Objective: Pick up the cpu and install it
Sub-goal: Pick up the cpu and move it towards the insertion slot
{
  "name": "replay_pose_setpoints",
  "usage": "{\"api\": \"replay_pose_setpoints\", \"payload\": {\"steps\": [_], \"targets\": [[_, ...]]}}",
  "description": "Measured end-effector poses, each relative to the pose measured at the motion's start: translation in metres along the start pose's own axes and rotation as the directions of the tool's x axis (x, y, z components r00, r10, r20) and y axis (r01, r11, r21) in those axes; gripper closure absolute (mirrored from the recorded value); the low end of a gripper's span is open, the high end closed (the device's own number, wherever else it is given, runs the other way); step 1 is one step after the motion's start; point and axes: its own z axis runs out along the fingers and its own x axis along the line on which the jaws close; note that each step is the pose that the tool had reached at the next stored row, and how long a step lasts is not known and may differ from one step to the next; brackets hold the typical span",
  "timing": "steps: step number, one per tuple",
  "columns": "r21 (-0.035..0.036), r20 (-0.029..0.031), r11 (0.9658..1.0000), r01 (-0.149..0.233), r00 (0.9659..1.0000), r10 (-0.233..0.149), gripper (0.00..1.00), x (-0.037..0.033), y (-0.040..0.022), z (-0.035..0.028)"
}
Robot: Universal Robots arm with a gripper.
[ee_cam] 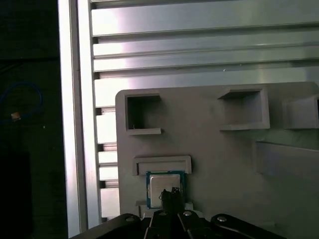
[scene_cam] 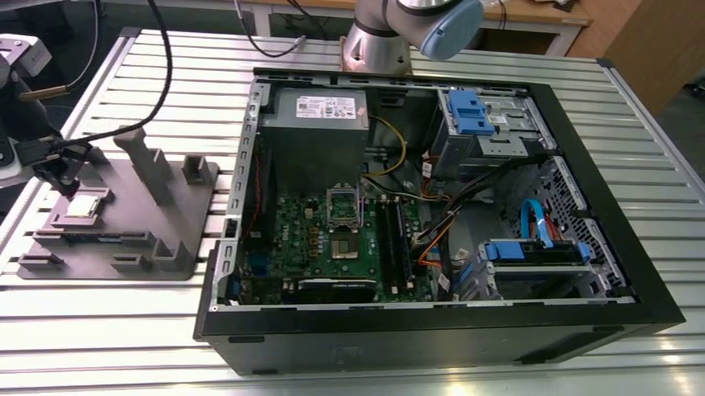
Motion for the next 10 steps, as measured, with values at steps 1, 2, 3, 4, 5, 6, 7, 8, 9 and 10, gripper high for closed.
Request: {"api": "replay_pose_setpoints", "payload": {"steps": [1, 2, 3, 4, 5, 6, 7, 8, 9, 10], "targets": [[0.0005, -0.0001, 1.0, 0.0, 1.0, 0.0, 0.89, 0.0001, -0.0001, 0.0017], [0.0009, -0.0001, 1.0, 0.0, 1.0, 0.0, 0.89, 0.0002, -0.0002, 0.0035], [0.001, -0.0001, 1.0, 0.0, 1.0, 0.0, 0.89, 0.0004, -0.0002, 0.0055], [0.001, -0.0001, 1.0, 0.0, 1.0, 0.0, 0.89, 0.0007, -0.0003, 0.0072], [0.0011, -0.0001, 1.0, 0.0, 1.0, 0.0, 0.89, 0.0011, -0.0004, 0.0089], [0.0011, 0.0, 1.0, 0.0, 1.0, 0.0, 0.89, 0.0013, -0.0005, 0.0105], [0.0012, 0.0, 1.0, 0.0, 1.0, 0.0, 0.89, 0.0013, -0.0006, 0.0118], [0.0014, -0.0001, 1.0, 0.0, 1.0, 0.0, 0.89, 0.0014, -0.0006, 0.0129], [0.0016, -0.0001, 1.0, 0.0, 1.0, 0.0, 0.89, 0.0015, -0.0007, 0.0142], [0.0018, -0.0001, 1.0, 0.0, 1.0, 0.0, 0.89, 0.0015, -0.0008, 0.0162]]}}
